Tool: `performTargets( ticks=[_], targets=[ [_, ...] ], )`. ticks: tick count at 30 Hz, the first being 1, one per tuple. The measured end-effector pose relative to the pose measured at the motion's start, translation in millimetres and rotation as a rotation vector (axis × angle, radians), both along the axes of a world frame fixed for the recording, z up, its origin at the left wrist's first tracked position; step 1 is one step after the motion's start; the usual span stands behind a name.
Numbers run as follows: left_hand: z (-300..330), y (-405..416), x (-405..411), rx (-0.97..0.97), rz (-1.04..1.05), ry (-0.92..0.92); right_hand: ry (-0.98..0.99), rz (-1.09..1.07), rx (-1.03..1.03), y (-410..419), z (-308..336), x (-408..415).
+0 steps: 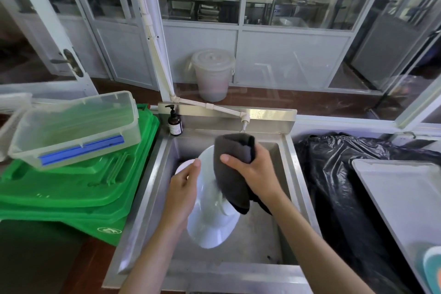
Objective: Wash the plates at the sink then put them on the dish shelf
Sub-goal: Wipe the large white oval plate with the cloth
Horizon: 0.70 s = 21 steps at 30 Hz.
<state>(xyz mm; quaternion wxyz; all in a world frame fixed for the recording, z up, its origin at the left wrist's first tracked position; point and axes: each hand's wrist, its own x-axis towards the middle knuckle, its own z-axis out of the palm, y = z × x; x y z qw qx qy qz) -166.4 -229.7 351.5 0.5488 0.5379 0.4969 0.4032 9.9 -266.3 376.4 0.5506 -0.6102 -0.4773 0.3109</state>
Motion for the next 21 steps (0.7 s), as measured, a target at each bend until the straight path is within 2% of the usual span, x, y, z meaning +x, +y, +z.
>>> performTargets(
  ticks=[3,7,11,13,15,21],
  targets=[
    [7.1,-12.7,4.0,0.079,0.010,0.067,-0.210,-0.075,-0.003,17.1,-24.0,-2.9],
    [13.2,-19.0,0.2,0.157,-0.011,0.177,-0.128,-0.214,-0.021,24.6,-49.6,15.9],
    [13.5,-15.6,2.5,0.160,-0.006,0.186,-0.077,-0.099,0.036,22.6,-46.9,-1.2],
    [12.5,-11.9,3.2,0.151,-0.006,0.178,-0.141,-0.018,0.097,22.7,-41.1,-11.4],
    [13.6,-10.6,2.7,0.132,0.000,0.146,-0.193,-0.039,0.116,26.4,-38.8,-11.1],
    [22.5,-17.7,0.2,0.114,0.006,0.125,-0.043,-0.193,-0.025,36.1,-56.5,19.9]
  ],
)
